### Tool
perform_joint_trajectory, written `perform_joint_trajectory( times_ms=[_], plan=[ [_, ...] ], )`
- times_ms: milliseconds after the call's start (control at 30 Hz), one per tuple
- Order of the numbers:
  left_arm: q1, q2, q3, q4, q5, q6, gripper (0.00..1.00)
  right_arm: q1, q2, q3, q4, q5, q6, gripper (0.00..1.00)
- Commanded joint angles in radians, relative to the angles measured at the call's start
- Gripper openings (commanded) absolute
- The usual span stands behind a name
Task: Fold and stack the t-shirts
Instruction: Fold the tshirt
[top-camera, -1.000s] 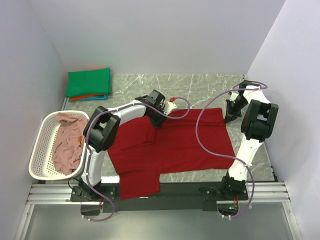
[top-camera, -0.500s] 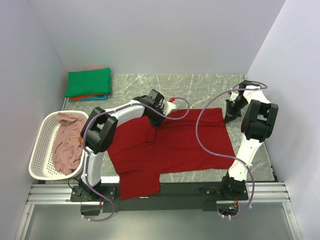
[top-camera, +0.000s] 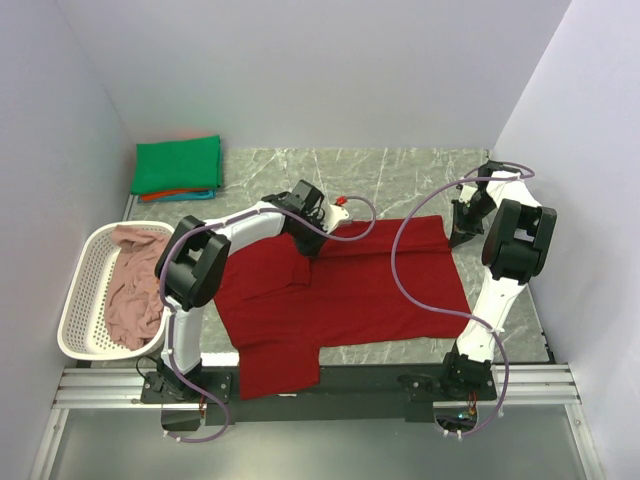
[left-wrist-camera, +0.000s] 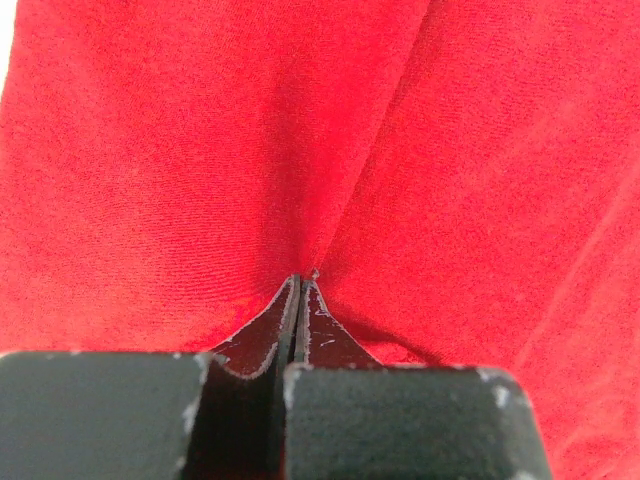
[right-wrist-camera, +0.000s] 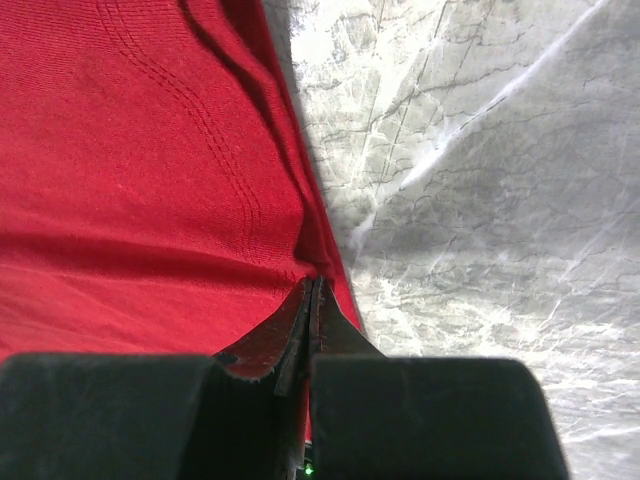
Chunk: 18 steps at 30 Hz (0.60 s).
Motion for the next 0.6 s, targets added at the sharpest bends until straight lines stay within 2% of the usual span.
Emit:
perform_joint_trajectory(
  times_ms=[0,67,133,167,267,400,467,567],
  plan=[
    [0.007,-0.020,-0.007,0.010,0.022,-0.001,0.01,0.003,-0.057,-0.004,-0.009,0.021,-0.022,0.00],
    [0.010,-0.015,-0.007,0.010,0.016,-0.004,0.04,0.004,-0.060,-0.002,-0.012,0.019,-0.030,0.00],
    [0.013,-0.016,-0.001,-0.002,0.022,-0.009,0.15,0.004,-0.046,0.001,-0.023,0.021,-0.042,0.04],
    [0.016,-0.024,0.000,-0.004,0.033,-0.012,0.27,0.004,-0.040,0.010,-0.033,0.022,-0.045,0.21],
    [0.050,-0.093,-0.010,-0.024,0.109,-0.042,0.39,0.004,-0.049,0.031,-0.043,0.001,-0.064,0.46],
    [0.171,-0.211,-0.053,-0.047,0.177,-0.125,0.38,0.009,-0.088,0.100,-0.033,-0.069,-0.082,0.48],
    [0.275,-0.245,-0.096,-0.041,0.198,-0.176,0.38,0.018,-0.100,0.135,-0.021,-0.109,-0.085,0.47],
    [0.395,-0.279,-0.136,-0.031,0.182,-0.236,0.38,0.071,-0.092,0.168,-0.001,-0.129,-0.093,0.42]
  ],
)
